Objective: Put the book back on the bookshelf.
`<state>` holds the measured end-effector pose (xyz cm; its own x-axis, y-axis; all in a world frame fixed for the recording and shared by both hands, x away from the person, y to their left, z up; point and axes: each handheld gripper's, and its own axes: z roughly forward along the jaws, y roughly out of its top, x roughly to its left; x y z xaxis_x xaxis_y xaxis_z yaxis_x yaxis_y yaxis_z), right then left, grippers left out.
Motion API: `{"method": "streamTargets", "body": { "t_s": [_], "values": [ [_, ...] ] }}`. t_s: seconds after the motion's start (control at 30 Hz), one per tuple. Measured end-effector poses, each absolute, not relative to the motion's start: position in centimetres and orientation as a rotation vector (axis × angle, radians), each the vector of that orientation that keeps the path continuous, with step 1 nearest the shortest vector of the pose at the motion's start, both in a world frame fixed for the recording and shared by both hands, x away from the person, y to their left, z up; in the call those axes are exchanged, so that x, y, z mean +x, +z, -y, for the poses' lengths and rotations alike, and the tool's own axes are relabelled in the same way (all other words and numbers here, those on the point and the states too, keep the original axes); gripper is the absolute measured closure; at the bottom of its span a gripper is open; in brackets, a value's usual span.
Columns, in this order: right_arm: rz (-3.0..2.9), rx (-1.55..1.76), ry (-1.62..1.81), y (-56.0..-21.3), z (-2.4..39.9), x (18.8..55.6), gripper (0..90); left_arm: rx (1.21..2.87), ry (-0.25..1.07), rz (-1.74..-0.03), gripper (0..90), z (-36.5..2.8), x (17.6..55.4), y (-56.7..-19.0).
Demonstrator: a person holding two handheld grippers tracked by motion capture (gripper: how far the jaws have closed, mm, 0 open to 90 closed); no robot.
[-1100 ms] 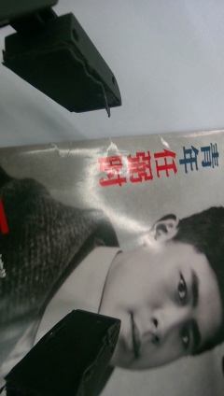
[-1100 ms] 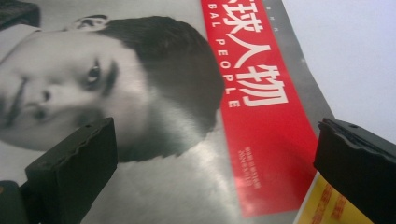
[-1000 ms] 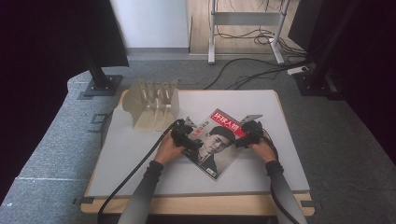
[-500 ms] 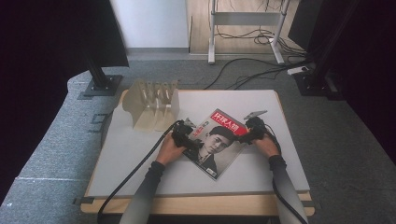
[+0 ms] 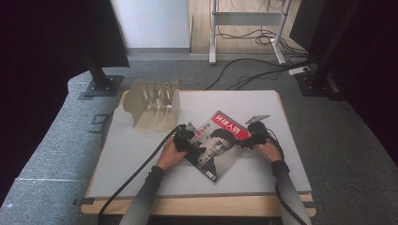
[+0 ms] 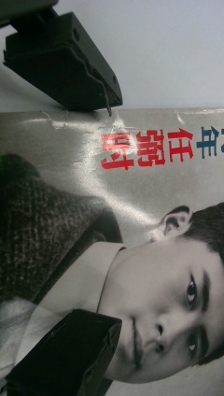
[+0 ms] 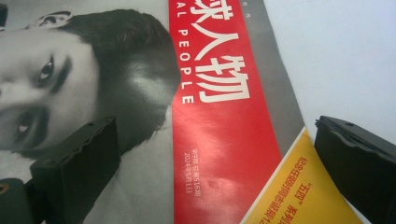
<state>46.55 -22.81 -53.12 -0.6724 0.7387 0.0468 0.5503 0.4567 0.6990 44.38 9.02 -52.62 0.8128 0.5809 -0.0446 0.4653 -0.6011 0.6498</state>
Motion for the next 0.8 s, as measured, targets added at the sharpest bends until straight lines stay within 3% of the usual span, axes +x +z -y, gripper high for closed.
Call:
{"method": "streamTargets", "body": {
  "t_s": [0.8],
  "values": [
    [-2.452, 1.067, 1.055, -53.3, 21.0, 39.5, 1.0, 2.338, 0.2, -0.724, 0.0, -11.6, 37.8, -52.6]
  ]
}}
